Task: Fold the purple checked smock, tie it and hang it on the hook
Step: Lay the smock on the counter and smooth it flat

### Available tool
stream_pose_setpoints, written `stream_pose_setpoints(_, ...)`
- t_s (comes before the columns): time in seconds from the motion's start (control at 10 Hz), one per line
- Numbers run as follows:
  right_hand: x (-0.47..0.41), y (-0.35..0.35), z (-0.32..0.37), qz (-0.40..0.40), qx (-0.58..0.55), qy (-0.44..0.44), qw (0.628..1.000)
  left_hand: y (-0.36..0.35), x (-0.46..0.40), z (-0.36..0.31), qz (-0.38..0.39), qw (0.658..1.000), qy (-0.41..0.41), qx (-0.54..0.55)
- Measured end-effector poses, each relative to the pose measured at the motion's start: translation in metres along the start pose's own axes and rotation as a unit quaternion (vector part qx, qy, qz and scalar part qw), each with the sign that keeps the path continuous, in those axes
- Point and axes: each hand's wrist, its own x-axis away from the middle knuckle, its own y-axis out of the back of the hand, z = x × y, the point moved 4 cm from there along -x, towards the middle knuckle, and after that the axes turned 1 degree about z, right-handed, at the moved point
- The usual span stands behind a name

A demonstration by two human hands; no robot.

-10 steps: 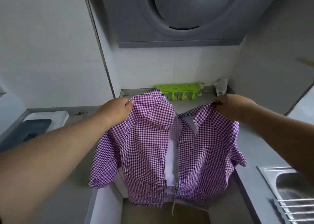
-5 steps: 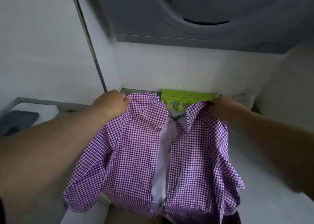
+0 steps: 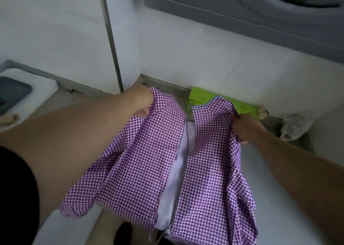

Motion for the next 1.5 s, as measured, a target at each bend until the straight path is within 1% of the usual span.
stream_pose_setpoints(0.1,-0.020,-0.013,-0.009,-0.004,-0.032,-0.055,0.998,-0.017,-0.008,0.001,-0.031,0.995,-0.017,0.096)
stream_pose_setpoints(0.2,-0.028,-0.031,-0.004,0.020,0.109,-0.022,0.994,-0.046,-0.014,0.003,0.006,0.997,-0.021,0.071)
stream_pose_setpoints(0.3,-0.025,-0.057,-0.004,0.047,0.066,-0.030,0.996,-0.078,-0.015,0.011,0.056,0.996,-0.042,0.046)
stream_pose_setpoints(0.4,-0.038,-0.100,-0.022,0.058,-0.162,-0.096,0.980,-0.117,-0.015,0.028,0.117,0.989,-0.045,0.082)
stream_pose_setpoints(0.5,-0.049,-0.139,-0.038,0.074,-0.234,-0.103,0.964,-0.151,-0.007,0.034,0.171,0.981,-0.084,0.031)
stream_pose_setpoints(0.6,-0.046,-0.158,-0.040,0.117,-0.253,-0.064,0.958,-0.177,0.010,0.032,0.217,0.954,-0.172,-0.114)
stream_pose_setpoints(0.7,-0.038,-0.162,-0.042,0.140,-0.278,-0.010,0.950,-0.209,0.018,0.028,0.243,0.913,-0.195,-0.265)
stream_pose_setpoints(0.8,-0.014,-0.149,-0.045,0.107,-0.292,0.015,0.950,-0.234,0.016,0.028,0.231,0.885,-0.191,-0.357)
stream_pose_setpoints(0.9,0.004,-0.133,-0.068,0.036,-0.273,0.005,0.961,-0.250,0.009,0.032,0.213,0.878,-0.169,-0.393)
stream_pose_setpoints(1.0,0.023,-0.130,-0.112,0.020,-0.207,-0.064,0.976,-0.251,0.014,0.028,0.207,0.882,-0.158,-0.393)
stream_pose_setpoints(1.1,0.046,-0.135,-0.147,0.078,-0.097,-0.111,0.986,-0.248,0.016,0.019,0.216,0.882,-0.151,-0.390)
stream_pose_setpoints(1.2,0.071,-0.139,-0.155,0.128,-0.100,-0.143,0.976,-0.246,0.012,0.015,0.225,0.881,-0.147,-0.389)
stream_pose_setpoints(1.3,0.093,-0.143,-0.147,0.192,-0.118,-0.156,0.962,-0.246,0.011,0.014,0.217,0.876,-0.157,-0.401)
stream_pose_setpoints(1.4,0.105,-0.156,-0.131,0.227,-0.128,-0.124,0.957,-0.249,0.012,0.012,0.215,0.884,-0.152,-0.386)
stream_pose_setpoints(1.5,0.108,-0.167,-0.115,0.230,-0.082,-0.077,0.967,-0.250,0.013,0.011,0.218,0.896,-0.137,-0.361)
